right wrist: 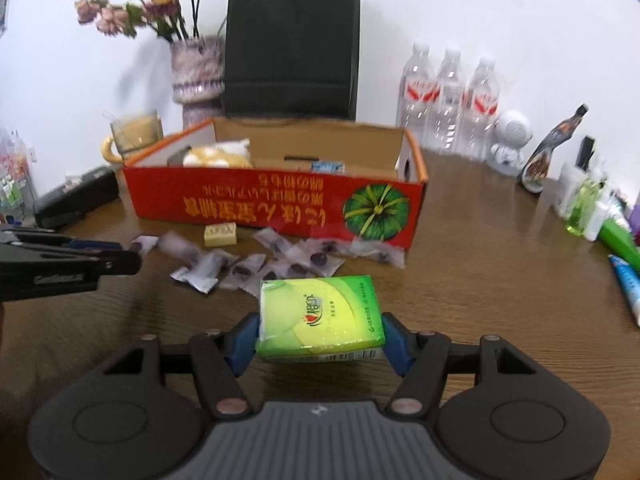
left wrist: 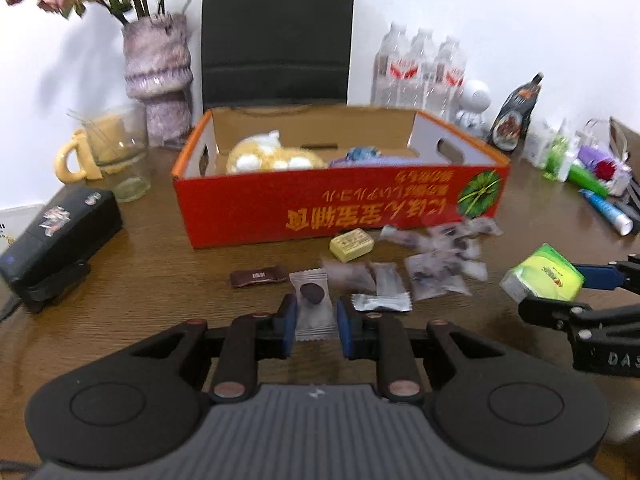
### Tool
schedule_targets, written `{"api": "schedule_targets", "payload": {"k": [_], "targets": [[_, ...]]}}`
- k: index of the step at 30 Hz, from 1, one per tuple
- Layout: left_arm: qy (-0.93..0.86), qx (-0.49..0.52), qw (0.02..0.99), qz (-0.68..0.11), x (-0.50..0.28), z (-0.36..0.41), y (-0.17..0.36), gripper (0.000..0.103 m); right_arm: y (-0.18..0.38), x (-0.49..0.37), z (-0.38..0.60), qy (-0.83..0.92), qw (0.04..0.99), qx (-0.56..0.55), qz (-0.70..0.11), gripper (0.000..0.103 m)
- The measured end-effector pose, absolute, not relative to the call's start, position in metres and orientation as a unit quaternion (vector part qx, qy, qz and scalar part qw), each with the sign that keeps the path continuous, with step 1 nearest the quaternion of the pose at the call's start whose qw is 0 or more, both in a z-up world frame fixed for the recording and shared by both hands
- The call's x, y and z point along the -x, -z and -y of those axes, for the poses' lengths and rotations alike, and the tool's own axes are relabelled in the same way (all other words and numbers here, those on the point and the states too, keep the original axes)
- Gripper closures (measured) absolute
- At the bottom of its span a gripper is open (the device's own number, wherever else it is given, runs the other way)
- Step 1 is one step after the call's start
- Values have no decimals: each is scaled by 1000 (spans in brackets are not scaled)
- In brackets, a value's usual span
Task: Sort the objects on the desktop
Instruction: 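Carry the sweet and green pack into the box while both tools open to release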
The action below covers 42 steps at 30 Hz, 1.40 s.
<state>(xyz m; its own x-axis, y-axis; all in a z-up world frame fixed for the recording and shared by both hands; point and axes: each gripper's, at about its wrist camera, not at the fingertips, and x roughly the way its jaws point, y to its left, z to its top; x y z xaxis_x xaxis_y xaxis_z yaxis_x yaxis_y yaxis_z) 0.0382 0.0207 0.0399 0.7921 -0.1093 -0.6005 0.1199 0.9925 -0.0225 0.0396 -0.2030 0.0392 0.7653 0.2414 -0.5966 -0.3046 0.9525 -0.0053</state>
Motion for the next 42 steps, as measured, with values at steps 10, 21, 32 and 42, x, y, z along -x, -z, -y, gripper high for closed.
{"api": "schedule_targets", "payload": {"k": [10,21,32,42], "targets": [[87,32,967,-238,-9,-36,-115,81,-101,-7,239,-173,960,-15,-219,40],[139,130,935,-298,-197,-34,-144,81,-163,-180,223,-199,938,-74,-275,40],[83,88,921,-371,-299,-23,-97,13,-97,-329,183,-123,894,-49,-428,20],[30,33,907,-418,-292,-22,-104,0,-84,-329,178,-106,830,-9,-547,12]]}}
